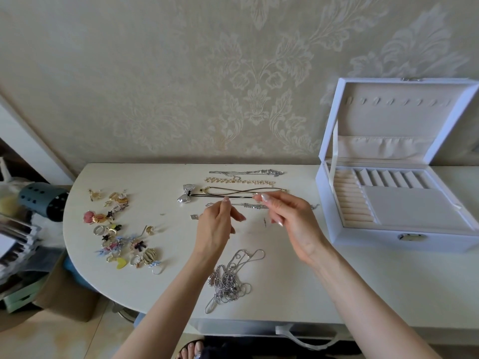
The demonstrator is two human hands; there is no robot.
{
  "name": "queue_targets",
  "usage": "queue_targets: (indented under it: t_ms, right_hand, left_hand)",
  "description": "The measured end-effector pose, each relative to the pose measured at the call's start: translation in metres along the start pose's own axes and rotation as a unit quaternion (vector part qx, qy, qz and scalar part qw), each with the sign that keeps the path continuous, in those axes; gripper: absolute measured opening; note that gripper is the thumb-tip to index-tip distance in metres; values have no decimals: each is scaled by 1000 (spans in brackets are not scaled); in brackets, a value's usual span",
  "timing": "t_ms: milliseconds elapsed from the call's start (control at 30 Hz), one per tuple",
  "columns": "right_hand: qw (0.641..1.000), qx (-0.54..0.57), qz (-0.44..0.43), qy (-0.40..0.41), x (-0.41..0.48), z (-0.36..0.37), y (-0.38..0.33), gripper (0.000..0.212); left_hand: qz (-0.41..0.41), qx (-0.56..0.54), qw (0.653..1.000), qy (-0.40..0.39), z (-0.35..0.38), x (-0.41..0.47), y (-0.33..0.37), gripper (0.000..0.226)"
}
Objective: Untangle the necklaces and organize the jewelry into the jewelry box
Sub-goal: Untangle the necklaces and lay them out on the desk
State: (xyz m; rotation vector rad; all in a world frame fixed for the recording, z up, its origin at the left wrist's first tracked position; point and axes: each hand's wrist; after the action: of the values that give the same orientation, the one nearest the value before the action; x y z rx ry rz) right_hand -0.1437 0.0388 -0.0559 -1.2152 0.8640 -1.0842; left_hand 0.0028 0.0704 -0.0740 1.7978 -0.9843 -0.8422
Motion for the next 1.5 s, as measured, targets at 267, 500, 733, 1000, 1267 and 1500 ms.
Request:
queue_targets:
  t_ms: [267,500,733,1000,1267,1500]
  right_hand:
    - [1000,0,-3,21,-1,2,4,15]
    - [999,-41,-6,-2,-2,1,2,14]
    - [998,-62,-29,-6,-1,1,1,15]
    - [995,-94,-21,3,-1,0,1,14]
    - [996,-92,18,-10,-3,2,-1,15]
    - [997,-81,-7,3,-3,3,-2,12]
  left_hand:
    - [-12,-76,997,23,-3,-3,5,43]
    - [29,-6,995,-98,-4,-9,10,17]
    - [39,-3,987,-156,-2,-9,10,20]
    - [7,-184,969,-166,-5,-11,17,34]
    - [32,-219,964,-146,-6,-12,18,33]
    - [9,-147,979,-141,-9,-11,13,9]
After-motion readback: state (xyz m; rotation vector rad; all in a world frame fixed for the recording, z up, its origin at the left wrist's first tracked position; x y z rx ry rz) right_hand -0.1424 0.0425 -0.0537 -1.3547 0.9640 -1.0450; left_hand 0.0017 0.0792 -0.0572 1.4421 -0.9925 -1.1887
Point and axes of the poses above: each hand's wrist, its own x-axis towards the middle knuckle, its own z-axis out of the palm, y = z × x, and after that the axes turned 5 degrees about -z, right-handed
